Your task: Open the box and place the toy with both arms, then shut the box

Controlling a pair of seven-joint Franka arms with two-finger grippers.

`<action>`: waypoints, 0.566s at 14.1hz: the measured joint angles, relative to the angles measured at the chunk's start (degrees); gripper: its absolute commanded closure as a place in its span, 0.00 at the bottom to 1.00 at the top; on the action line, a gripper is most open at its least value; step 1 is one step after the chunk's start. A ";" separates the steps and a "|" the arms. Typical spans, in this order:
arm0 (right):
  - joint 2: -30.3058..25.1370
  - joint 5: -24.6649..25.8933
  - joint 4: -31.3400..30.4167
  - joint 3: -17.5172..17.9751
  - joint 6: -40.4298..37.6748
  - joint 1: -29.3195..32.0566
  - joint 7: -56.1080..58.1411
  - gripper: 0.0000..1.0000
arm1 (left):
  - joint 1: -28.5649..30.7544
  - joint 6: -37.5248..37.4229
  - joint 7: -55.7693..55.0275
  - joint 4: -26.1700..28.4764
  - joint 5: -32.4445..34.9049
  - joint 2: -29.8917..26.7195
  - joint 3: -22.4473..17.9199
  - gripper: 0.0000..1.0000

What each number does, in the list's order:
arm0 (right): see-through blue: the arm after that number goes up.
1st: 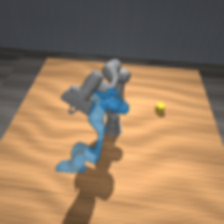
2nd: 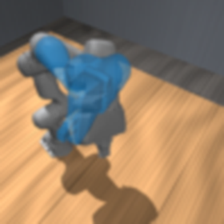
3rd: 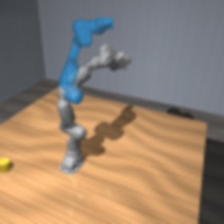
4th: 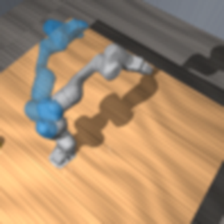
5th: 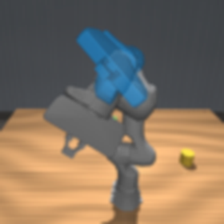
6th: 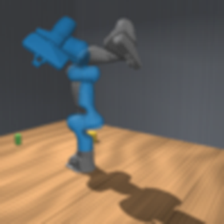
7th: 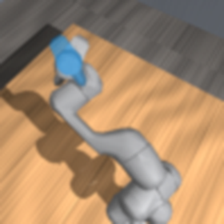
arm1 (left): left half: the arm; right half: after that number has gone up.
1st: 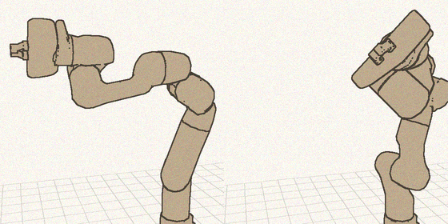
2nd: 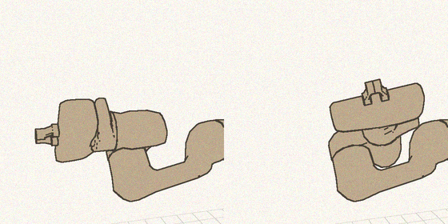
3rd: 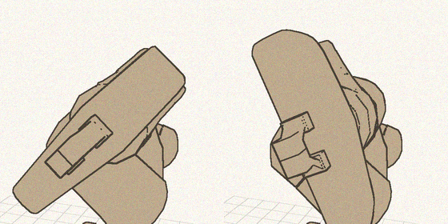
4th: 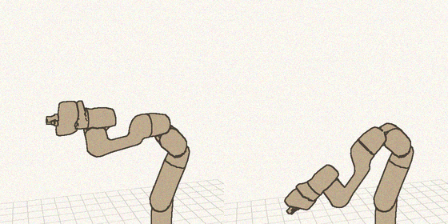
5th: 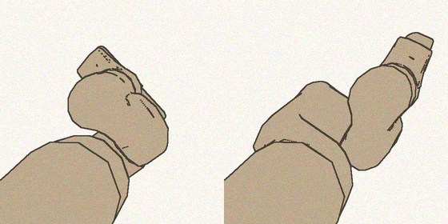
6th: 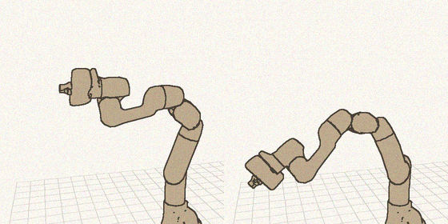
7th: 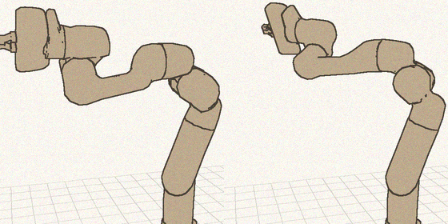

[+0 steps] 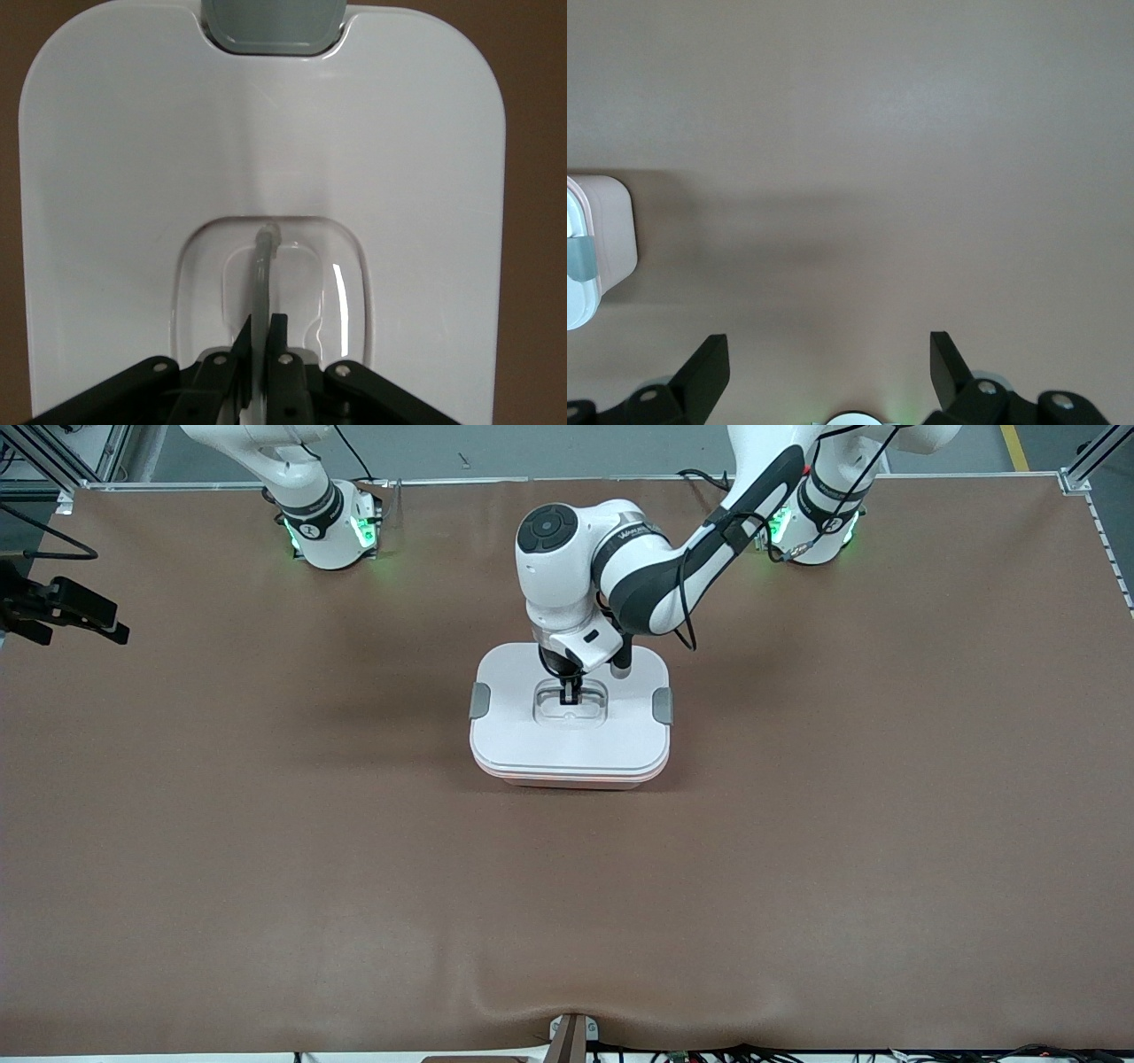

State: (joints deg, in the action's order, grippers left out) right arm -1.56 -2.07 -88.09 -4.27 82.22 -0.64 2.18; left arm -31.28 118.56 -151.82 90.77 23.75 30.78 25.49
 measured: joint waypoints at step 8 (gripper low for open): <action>0.00 0.02 0.00 0.08 -0.25 0.00 0.00 0.00 | 0.38 0.24 1.88 0.00 0.00 0.00 -0.09 1.00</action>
State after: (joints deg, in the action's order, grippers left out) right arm -1.56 -2.05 -88.09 -4.19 81.97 -0.65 2.18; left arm -30.90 118.80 -149.94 90.77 23.75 30.78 25.40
